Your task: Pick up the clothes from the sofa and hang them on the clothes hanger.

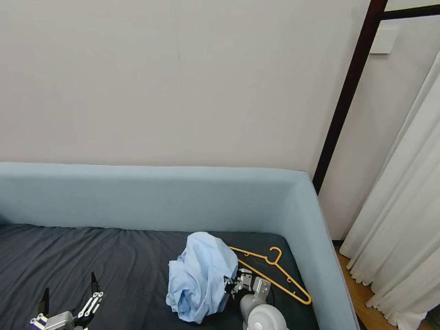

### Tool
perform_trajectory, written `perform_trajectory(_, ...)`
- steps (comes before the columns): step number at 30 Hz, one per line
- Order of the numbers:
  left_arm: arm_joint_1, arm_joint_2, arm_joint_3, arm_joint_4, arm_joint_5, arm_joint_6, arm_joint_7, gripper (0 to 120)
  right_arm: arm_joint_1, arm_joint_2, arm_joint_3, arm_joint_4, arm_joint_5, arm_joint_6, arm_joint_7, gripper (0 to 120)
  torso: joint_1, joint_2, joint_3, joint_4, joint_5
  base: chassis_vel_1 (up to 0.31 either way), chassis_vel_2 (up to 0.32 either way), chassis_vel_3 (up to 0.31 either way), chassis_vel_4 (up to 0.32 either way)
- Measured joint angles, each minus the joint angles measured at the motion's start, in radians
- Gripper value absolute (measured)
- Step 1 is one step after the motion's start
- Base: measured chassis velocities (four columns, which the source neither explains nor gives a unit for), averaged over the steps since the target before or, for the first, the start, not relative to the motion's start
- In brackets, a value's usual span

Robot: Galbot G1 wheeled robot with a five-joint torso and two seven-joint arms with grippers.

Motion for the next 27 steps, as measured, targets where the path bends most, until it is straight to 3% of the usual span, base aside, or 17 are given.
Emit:
perform_trajectory(5, -0.008, 0.004, 0.007, 0.006, 0.005, 0.006, -0.021, 100, -0.014, -0.017, 0.005, 0.029, 0.000, 0.051, -0.047, 0, 0.000, 0.000, 0.000, 0.0000, 0.0001, 0.000, 0.000, 0.000, 0.000)
perform_trajectory(13, -0.012, 0.015, 0.000, 0.001, 0.004, 0.008, -0.040, 100, -0.005, -0.084, 0.020, 0.185, 0.055, 0.262, -0.263, 0, 0.000, 0.000, 0.000, -0.0001, 0.0001, 0.000, 0.000, 0.000, 0.000)
perform_trajectory(18, -0.013, 0.017, -0.006, -0.005, 0.002, 0.008, -0.055, 100, 0.065, -0.129, 0.027, 0.319, 0.133, 0.318, -0.299, 0, 0.000, 0.000, 0.000, 0.0001, 0.0001, 0.000, 0.000, 0.000, 0.000)
perform_trajectory(22, -0.013, 0.016, -0.008, -0.012, 0.001, 0.008, -0.062, 100, 0.196, -0.178, 0.026, 0.442, 0.224, 0.329, -0.299, 0, 0.000, 0.000, 0.000, 0.0001, 0.0001, 0.000, 0.000, 0.000, 0.000)
perform_trajectory(27, -0.015, 0.013, -0.010, -0.018, 0.000, 0.008, -0.064, 100, 0.337, -0.215, 0.018, 0.492, 0.281, 0.316, -0.271, 0, 0.000, 0.000, 0.000, -0.0002, 0.0001, 0.000, 0.000, 0.000, 0.000)
